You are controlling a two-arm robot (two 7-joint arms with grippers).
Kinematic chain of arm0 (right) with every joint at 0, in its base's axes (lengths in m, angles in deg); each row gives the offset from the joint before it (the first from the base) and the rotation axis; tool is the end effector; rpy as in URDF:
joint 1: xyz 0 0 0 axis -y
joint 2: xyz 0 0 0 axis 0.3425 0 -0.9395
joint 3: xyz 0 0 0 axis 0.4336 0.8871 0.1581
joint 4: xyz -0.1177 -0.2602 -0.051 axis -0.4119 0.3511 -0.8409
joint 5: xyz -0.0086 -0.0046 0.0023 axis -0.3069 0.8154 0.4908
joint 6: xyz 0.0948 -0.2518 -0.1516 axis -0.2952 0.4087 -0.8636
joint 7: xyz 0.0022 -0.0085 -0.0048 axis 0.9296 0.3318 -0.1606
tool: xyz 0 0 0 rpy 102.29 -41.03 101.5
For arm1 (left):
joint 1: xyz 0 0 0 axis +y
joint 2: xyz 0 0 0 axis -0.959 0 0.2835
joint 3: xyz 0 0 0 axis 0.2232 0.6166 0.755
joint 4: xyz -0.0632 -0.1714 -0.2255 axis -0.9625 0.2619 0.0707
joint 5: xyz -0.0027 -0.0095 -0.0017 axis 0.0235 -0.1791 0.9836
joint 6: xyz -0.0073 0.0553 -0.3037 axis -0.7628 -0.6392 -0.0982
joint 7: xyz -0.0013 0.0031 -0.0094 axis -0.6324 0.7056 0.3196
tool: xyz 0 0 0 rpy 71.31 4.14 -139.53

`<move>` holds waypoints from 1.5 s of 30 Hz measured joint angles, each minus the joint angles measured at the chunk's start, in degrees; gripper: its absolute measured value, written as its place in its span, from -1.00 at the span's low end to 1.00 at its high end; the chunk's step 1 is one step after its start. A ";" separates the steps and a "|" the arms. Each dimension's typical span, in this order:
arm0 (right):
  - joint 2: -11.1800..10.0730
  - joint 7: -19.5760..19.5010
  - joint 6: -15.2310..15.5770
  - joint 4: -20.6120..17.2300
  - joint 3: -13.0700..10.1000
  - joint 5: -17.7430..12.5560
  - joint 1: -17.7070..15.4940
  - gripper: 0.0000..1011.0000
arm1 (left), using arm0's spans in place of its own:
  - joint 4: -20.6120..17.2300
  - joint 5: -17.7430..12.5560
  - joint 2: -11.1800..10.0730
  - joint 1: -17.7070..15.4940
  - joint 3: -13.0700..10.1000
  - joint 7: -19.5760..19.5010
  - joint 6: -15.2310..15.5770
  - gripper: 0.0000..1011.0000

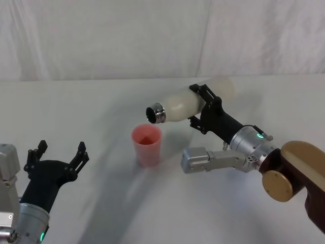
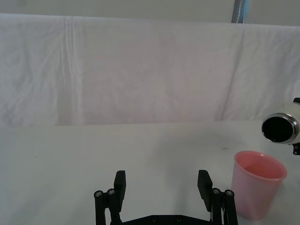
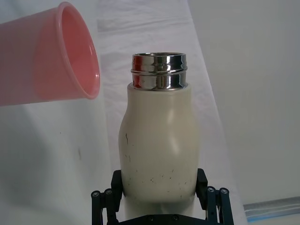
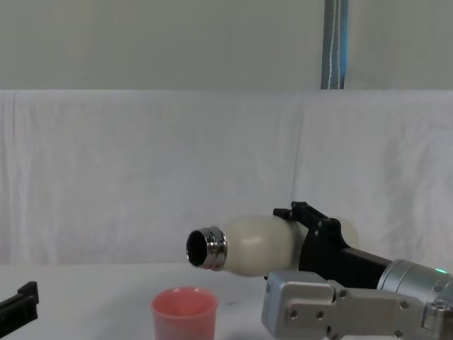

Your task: Grasp the thermos with one hand and pour water into the cup lid.

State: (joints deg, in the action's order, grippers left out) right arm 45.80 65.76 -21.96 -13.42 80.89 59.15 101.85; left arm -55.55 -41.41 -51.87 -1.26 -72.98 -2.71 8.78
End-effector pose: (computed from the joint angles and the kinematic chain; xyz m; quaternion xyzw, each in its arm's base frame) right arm 0.4391 0.0501 -0.2967 -0.2575 -0.5998 -0.3412 0.6764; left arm 0.2530 0.0375 -0.2853 -0.0174 0.0064 0.6617 0.7496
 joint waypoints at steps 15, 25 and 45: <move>-0.25 -0.91 0.18 0.60 1.17 1.32 0.72 0.88 | 0.00 0.00 0.00 0.00 0.00 0.00 0.00 0.98; -0.23 -1.18 0.50 1.01 1.65 1.82 1.27 0.88 | 0.00 0.00 0.00 0.00 0.00 0.00 0.00 0.98; -0.57 -0.96 0.99 0.43 1.72 1.75 1.54 0.88 | 0.00 0.00 0.00 0.00 0.00 0.00 0.00 0.98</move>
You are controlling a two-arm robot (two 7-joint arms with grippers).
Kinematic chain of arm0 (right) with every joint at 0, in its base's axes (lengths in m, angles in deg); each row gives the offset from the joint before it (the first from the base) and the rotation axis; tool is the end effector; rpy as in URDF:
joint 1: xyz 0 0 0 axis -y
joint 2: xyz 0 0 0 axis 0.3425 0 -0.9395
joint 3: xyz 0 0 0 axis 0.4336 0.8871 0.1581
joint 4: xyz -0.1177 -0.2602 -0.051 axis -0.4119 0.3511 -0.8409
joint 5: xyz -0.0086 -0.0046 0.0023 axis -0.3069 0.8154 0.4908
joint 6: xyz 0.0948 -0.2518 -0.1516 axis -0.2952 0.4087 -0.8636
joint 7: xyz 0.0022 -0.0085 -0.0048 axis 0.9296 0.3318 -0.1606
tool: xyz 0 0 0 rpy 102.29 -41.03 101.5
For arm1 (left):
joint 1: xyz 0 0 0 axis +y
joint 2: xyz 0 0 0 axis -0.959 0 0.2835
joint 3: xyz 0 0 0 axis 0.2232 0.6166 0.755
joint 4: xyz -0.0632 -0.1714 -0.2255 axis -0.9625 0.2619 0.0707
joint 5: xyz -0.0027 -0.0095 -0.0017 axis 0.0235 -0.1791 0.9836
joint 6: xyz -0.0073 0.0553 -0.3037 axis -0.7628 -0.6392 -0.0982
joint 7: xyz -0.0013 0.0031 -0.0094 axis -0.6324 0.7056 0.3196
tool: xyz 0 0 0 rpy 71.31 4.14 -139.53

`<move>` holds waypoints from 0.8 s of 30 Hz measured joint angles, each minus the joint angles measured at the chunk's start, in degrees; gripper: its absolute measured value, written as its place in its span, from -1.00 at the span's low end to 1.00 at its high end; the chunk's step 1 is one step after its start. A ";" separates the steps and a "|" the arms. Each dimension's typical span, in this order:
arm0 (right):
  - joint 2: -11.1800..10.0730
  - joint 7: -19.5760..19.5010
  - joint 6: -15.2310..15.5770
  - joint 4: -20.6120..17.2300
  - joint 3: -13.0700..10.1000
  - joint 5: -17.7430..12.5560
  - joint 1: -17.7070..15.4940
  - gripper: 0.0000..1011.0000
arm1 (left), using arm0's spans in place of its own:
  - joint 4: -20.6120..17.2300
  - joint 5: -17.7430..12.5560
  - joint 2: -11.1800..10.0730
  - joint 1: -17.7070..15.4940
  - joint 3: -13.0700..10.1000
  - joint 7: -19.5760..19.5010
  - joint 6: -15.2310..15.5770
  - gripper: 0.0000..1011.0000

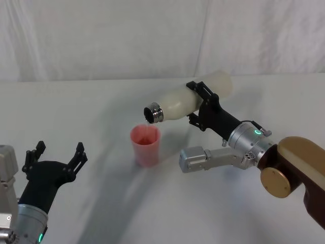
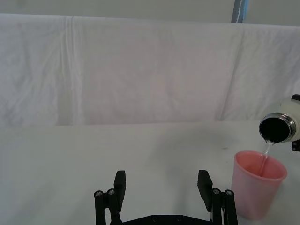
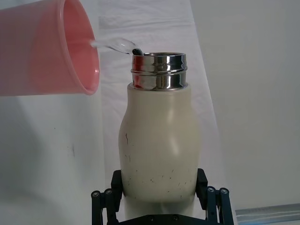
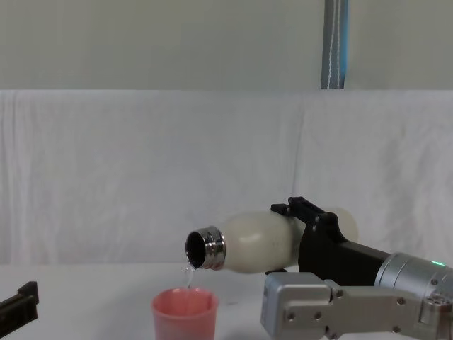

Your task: Grasp the thermos with one hand and pour water into the cup lid.

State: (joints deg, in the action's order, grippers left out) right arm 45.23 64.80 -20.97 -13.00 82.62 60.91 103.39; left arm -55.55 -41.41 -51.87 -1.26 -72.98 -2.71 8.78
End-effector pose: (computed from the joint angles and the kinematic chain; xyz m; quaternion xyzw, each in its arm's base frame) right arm 0.4438 0.0499 -0.2920 -0.2664 -0.6207 -0.3314 0.6587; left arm 0.2530 0.0375 -0.2853 -0.0174 0.0064 0.6617 0.7496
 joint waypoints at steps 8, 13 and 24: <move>-0.13 0.25 0.04 -0.15 0.01 -0.05 0.01 0.88 | 0.00 0.00 0.00 0.00 0.00 0.00 0.00 0.98; -0.11 0.30 0.05 0.15 0.04 -0.06 0.13 0.88 | 0.00 0.00 0.00 0.00 0.00 0.00 0.00 0.98; 0.07 0.69 0.03 0.65 0.07 -0.40 0.23 0.88 | 0.00 0.00 0.00 0.00 0.00 0.00 0.00 0.98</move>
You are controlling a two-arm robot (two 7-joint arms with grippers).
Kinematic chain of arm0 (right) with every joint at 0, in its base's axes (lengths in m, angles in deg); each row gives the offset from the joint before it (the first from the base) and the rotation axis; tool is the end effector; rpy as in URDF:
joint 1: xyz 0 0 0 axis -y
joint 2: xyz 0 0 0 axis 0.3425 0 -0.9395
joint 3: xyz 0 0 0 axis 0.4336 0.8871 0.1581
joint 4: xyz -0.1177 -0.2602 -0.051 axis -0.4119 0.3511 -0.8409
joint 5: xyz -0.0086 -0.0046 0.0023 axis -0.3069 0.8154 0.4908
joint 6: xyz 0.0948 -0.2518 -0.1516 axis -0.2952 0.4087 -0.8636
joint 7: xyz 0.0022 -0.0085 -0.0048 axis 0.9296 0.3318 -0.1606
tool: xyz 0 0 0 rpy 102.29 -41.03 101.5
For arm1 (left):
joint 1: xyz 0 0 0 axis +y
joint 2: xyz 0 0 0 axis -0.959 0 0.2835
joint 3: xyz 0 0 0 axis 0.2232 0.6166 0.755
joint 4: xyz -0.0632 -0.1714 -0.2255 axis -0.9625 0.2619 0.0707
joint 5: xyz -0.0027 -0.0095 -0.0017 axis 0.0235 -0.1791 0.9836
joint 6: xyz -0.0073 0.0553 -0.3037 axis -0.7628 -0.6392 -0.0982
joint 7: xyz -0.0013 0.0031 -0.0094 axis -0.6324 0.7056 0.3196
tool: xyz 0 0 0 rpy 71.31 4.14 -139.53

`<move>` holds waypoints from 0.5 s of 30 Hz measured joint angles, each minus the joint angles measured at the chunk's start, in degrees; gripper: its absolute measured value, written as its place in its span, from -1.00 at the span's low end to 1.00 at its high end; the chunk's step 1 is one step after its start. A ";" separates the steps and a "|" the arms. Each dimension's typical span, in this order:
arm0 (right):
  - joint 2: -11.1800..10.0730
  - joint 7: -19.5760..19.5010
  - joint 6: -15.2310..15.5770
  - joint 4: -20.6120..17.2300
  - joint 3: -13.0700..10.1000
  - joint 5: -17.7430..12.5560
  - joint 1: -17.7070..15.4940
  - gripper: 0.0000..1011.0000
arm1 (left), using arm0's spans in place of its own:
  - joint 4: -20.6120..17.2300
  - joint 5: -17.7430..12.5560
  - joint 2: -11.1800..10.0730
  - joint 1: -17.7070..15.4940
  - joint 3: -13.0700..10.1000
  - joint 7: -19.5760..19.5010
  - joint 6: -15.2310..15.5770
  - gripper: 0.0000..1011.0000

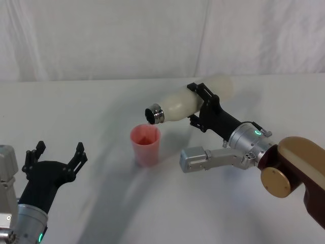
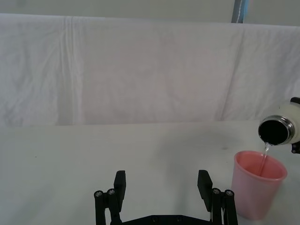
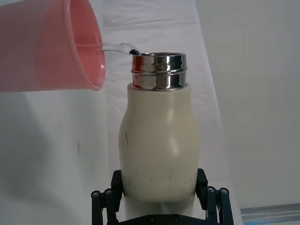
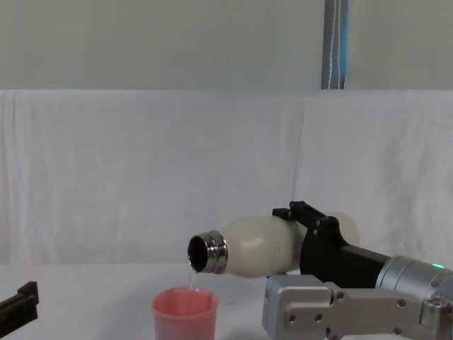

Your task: Grasp the thermos with one hand and pour water into the cup lid.

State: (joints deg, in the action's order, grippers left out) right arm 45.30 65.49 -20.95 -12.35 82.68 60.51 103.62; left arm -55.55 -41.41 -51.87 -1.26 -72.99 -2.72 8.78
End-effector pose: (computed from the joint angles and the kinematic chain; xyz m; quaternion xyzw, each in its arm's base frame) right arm 0.4451 0.0486 -0.2932 -0.2728 -0.6156 -0.3291 0.6621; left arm 0.2530 0.0375 -0.2853 -0.0174 0.0065 0.6615 0.7497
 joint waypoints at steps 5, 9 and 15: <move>0.06 0.15 -0.03 0.10 0.00 -0.07 0.00 0.88 | 0.00 0.00 0.00 0.00 0.00 0.00 0.00 0.98; 0.11 0.15 -0.06 0.20 0.06 -0.06 0.03 0.88 | 0.00 0.00 0.00 0.00 0.00 0.00 0.00 0.98; 0.03 0.17 -0.09 0.20 0.18 0.02 0.09 0.88 | 0.00 0.00 0.00 0.00 0.00 0.00 0.00 0.98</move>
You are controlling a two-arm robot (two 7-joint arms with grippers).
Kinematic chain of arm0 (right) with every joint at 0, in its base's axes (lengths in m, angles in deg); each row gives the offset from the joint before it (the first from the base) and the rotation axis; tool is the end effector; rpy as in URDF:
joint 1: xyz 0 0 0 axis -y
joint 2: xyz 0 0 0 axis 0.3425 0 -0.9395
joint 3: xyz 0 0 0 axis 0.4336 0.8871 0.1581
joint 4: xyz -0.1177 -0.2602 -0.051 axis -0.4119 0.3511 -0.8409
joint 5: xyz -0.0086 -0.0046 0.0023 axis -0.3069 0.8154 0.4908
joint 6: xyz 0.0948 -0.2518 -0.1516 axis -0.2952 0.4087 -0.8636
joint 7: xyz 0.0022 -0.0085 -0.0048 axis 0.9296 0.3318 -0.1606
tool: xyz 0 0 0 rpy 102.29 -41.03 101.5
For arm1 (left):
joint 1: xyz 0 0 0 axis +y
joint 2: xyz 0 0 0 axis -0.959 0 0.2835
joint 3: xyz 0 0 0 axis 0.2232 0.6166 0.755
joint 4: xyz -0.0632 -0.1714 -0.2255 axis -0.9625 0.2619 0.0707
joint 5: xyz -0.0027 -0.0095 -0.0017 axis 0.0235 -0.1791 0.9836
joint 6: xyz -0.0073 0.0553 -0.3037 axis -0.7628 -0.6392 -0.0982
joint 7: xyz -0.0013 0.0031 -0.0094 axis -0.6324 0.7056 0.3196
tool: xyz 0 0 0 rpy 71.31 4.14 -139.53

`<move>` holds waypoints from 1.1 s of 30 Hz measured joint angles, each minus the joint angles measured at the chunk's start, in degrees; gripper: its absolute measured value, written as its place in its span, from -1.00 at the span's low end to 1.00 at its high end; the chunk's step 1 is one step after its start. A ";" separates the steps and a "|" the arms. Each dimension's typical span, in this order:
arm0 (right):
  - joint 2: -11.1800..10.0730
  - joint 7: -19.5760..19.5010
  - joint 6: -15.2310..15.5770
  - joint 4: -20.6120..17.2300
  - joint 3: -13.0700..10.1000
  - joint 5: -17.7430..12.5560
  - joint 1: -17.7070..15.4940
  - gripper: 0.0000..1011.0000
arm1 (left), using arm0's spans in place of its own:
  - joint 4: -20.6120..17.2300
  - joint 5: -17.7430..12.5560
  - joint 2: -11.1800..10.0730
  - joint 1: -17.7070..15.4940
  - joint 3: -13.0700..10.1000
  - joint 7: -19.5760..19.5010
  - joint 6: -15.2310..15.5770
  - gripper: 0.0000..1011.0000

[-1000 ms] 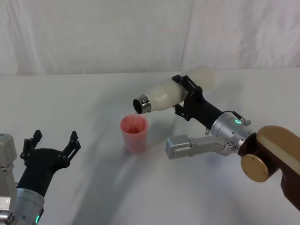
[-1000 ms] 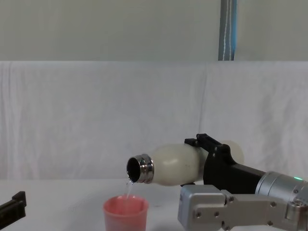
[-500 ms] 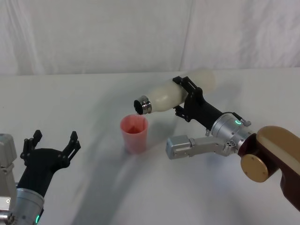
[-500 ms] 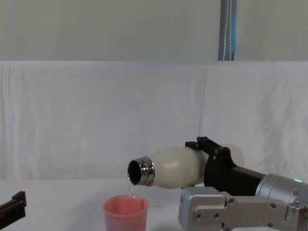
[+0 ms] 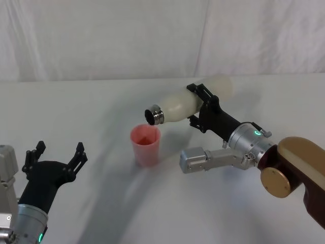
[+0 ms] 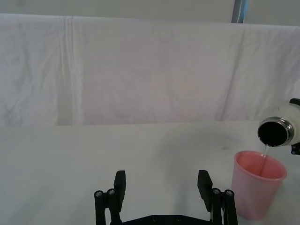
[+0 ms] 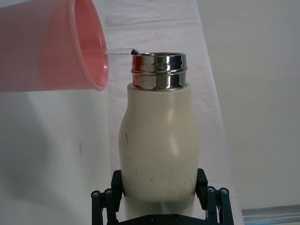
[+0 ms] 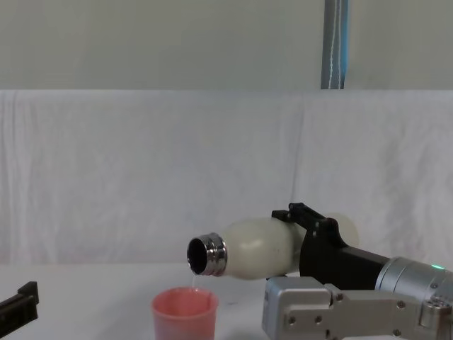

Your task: Grasp the thermos with one hand and pour water into the cup lid.

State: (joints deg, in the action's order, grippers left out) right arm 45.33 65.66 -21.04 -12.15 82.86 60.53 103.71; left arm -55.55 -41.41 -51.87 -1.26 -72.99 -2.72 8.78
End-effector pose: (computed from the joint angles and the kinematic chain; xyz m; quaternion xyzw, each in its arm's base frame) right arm 0.4452 0.0489 -0.2939 -0.2741 -0.6154 -0.3262 0.6632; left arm 0.2530 0.0375 -0.2853 -0.0174 0.0065 0.6615 0.7497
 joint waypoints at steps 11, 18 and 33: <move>-0.05 0.10 -0.12 0.25 0.24 0.18 0.15 0.88 | 0.00 0.00 0.00 0.00 0.00 0.00 0.00 0.98; 0.06 0.08 -0.20 0.60 0.40 0.24 0.36 0.88 | 0.00 0.00 0.00 0.00 0.00 0.00 0.00 0.98; 0.01 -0.20 -0.24 0.80 0.80 0.65 0.57 0.88 | 0.00 0.00 0.00 0.00 0.00 0.00 0.00 0.98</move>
State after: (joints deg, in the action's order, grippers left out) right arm 45.34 65.45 -21.28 -11.35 83.66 61.18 104.28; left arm -55.55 -41.41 -51.87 -1.26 -72.99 -2.71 8.78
